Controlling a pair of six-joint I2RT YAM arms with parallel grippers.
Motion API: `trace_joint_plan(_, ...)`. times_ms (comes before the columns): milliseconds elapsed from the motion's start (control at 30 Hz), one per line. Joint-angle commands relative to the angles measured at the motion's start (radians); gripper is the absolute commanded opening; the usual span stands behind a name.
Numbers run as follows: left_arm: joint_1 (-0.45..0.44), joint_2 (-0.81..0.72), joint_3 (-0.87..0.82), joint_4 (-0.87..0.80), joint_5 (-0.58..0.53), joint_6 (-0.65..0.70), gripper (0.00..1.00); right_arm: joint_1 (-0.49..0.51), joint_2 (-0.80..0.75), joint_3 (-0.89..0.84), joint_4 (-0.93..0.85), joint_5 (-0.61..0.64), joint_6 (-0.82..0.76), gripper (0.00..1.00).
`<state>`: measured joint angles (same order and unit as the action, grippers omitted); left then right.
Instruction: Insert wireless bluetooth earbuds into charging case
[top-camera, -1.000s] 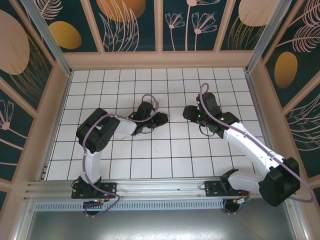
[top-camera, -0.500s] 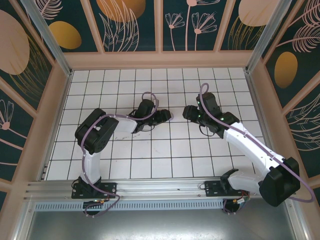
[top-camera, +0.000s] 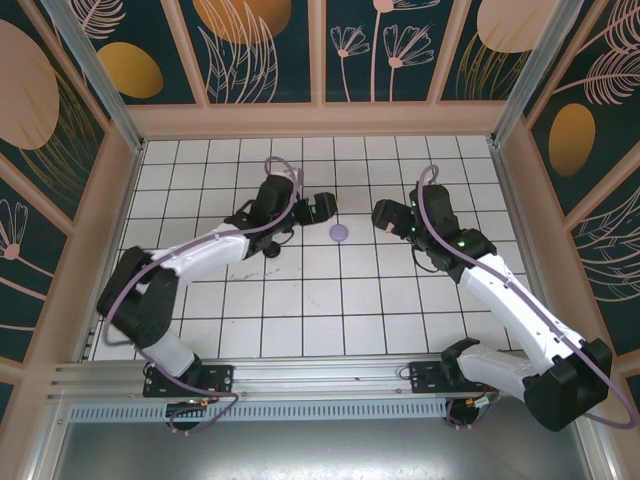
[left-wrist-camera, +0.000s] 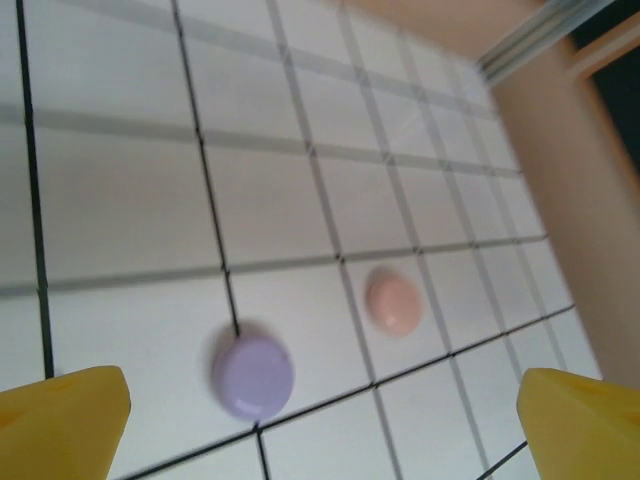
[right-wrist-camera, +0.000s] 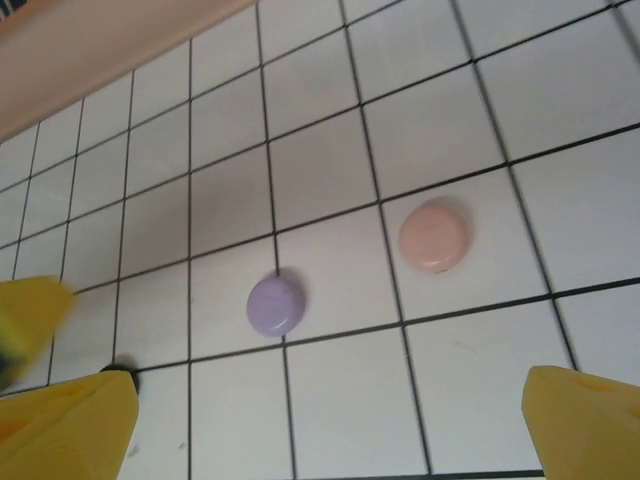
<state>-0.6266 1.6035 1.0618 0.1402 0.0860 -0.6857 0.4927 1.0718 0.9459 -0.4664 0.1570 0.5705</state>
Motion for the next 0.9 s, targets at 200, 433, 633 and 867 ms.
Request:
trace_joint_plan(200,0.008,-0.378,-0.165,0.047,-0.443,0.353,0.99,-0.066,-0.107,-0.028,0.091,0.412,-0.109,0.99)
trace_joint_plan(433,0.008,-0.661,-0.513,0.310,-0.655,0.709,0.99,-0.160,-0.166,-0.278,0.523,0.559,-0.267,0.99)
trace_joint_plan(633,0.147,-0.792,-0.739,0.507,-0.680,0.728,0.99,-0.317,-0.043,-0.406,0.718,0.484,-0.350,0.99)
trace_joint_plan(867,0.347,-0.706,-0.854,0.655,-0.574,0.749,0.99,-0.410,0.166,-0.521,1.043,0.444,-0.343,0.99)
